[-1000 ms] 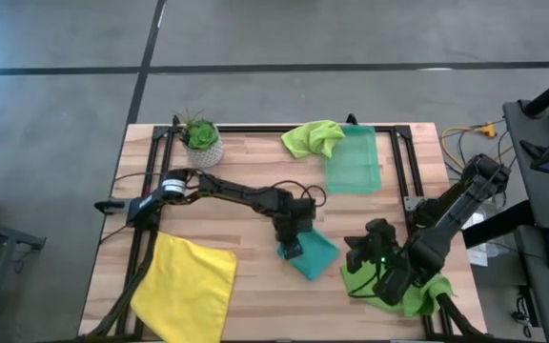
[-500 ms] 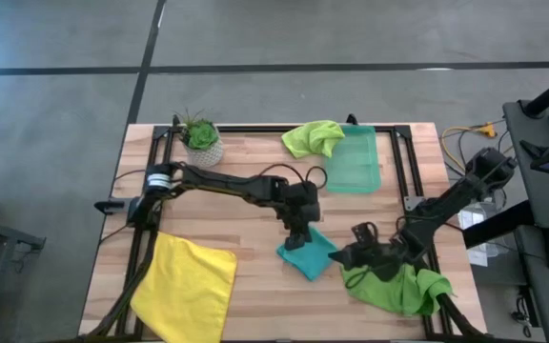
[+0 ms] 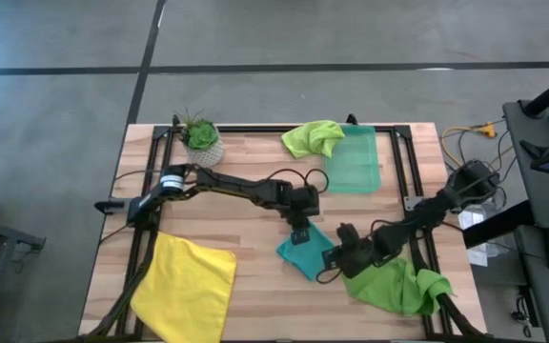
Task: Fold microfiber towels
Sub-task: Fold the blue towel
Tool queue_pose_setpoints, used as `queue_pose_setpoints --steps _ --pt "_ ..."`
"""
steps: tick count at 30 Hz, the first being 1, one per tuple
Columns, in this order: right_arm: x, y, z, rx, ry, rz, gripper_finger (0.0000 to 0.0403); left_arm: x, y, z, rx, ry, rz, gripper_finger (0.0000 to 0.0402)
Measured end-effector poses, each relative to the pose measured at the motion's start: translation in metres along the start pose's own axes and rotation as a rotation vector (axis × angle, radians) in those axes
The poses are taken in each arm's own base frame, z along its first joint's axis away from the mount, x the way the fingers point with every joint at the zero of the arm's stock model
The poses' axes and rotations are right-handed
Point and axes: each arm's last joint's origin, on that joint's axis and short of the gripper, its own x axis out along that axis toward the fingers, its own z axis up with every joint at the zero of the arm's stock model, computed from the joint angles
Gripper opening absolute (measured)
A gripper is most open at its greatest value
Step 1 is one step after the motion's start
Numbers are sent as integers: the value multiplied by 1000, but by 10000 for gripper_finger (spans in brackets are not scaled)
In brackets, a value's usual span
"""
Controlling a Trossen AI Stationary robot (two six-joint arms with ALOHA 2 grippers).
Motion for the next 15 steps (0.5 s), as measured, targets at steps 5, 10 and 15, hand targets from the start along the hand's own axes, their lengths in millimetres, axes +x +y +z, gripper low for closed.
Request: queue_pose_setpoints --steps 5,10,15 --pt "4 1 15 -64 -11 -56 9 8 -7 -20 -5 97 -25 0" --pt "9 1 37 -134 0 -77 9 10 -14 -41 -26 182 -30 0" --pt "9 2 59 -191 -29 -79 9 1 -21 -51 -29 235 -84 0"
